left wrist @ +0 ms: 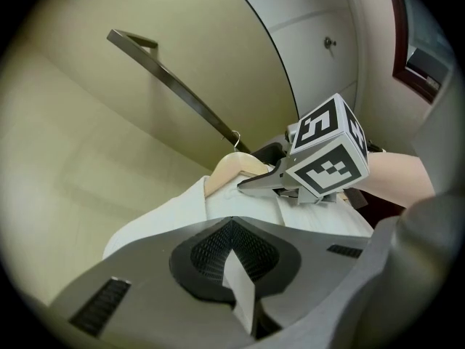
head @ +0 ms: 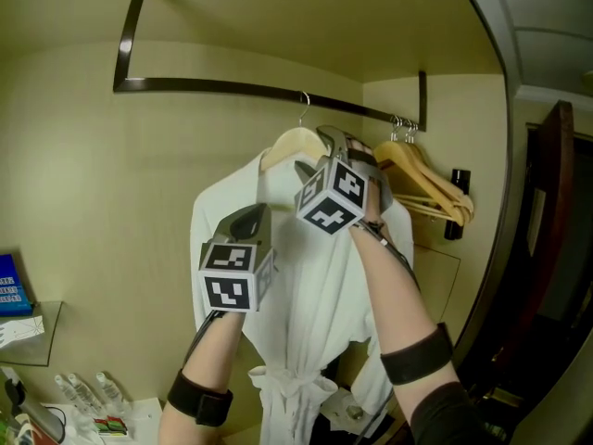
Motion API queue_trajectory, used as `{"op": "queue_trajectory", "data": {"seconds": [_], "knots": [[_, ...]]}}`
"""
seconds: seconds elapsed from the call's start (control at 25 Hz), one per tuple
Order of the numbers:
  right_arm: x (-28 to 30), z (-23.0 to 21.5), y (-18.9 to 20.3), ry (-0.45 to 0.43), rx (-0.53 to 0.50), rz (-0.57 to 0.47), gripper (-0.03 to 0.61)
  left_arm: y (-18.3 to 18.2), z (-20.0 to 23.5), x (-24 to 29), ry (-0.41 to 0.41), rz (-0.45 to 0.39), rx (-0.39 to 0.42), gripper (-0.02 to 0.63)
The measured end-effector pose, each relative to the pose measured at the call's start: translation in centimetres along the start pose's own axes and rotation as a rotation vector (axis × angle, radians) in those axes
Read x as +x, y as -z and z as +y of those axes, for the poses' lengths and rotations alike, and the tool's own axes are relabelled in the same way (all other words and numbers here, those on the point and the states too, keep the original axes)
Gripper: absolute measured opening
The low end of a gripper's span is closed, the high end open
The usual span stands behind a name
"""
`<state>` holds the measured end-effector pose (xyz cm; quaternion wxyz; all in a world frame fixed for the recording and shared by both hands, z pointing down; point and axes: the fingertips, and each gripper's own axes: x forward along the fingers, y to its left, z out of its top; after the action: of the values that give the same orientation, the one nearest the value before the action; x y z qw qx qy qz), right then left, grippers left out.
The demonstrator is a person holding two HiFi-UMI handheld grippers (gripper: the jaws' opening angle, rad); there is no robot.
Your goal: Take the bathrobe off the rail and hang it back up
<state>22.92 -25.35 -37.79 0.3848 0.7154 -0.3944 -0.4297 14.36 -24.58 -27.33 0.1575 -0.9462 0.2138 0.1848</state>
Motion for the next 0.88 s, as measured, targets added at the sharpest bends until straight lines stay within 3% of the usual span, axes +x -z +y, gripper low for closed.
{"op": "queue_trajectory", "data": {"seconds": [0.12,0.2,0.88], "knots": [[0.6,-0.4,-0.2,0.019,0.057,-0.052,0.278,0.4,0.2,0.2,-0.008,0.006,0.004,0.002],[0.7,-0.9,-0.5,0.044,0.078,-0.075,0.212,0.7,0.2,0.3,-0.012,0.011,0.009,0.002],[1.3,-1.2,-0.6,0.105,0.112,-0.130,0.207,0.3,-0.5,0.8,-0.059,0.040,0.050,0.002]]}}
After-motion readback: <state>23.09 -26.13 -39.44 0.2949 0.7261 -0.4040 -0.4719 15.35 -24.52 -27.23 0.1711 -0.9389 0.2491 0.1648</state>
